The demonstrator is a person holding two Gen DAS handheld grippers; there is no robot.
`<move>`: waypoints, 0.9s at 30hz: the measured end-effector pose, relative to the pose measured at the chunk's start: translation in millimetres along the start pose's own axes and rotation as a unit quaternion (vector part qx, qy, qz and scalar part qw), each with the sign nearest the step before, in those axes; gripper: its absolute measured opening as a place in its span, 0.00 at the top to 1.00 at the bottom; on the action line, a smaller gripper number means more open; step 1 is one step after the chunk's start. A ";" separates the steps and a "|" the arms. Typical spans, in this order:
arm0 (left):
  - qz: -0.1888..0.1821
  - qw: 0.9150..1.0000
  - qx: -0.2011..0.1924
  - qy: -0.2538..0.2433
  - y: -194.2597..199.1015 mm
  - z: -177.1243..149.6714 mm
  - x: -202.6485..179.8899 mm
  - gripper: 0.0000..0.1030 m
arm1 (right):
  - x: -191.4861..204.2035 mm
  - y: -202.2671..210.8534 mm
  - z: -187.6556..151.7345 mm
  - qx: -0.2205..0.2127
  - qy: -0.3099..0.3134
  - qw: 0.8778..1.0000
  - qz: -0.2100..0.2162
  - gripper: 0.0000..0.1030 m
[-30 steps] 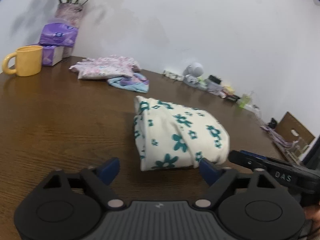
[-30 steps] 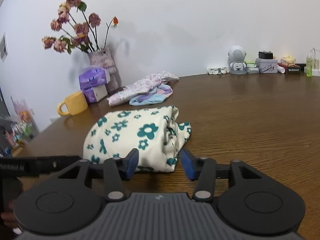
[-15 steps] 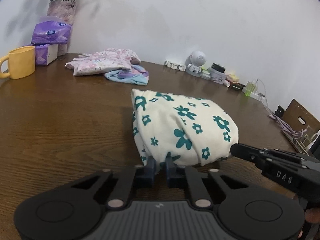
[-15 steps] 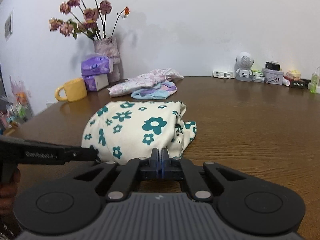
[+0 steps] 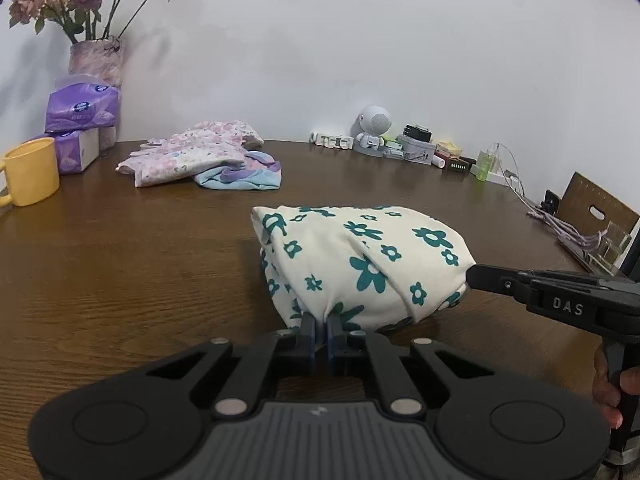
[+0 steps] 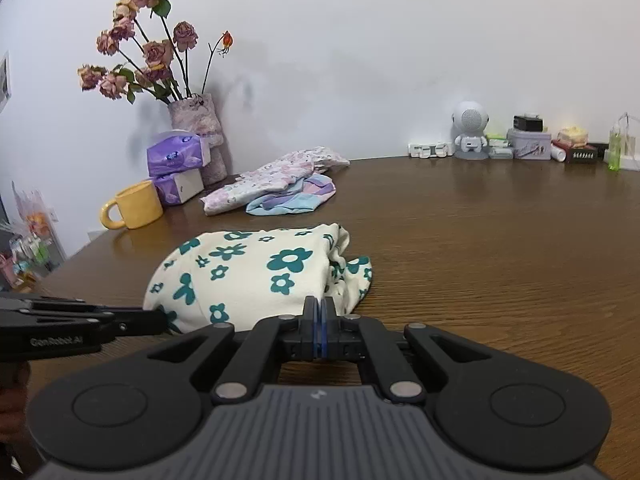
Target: Fold clothes
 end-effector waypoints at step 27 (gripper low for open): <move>-0.022 1.000 0.010 0.017 0.2 4.4 6.4 0.98 | -12.8 -4.2 0.7 0.005 -0.040 0.999 0.015 1.00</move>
Point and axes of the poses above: each gripper's, at about its wrist camera, not at the fingertips, and y roughly against the way its jaws point, x to its left, z to its top, the point moved 7 cm from there along -y, roughly the way its jaws point, and after that the axes turned 13 degrees about y, right-handed, at the moved point
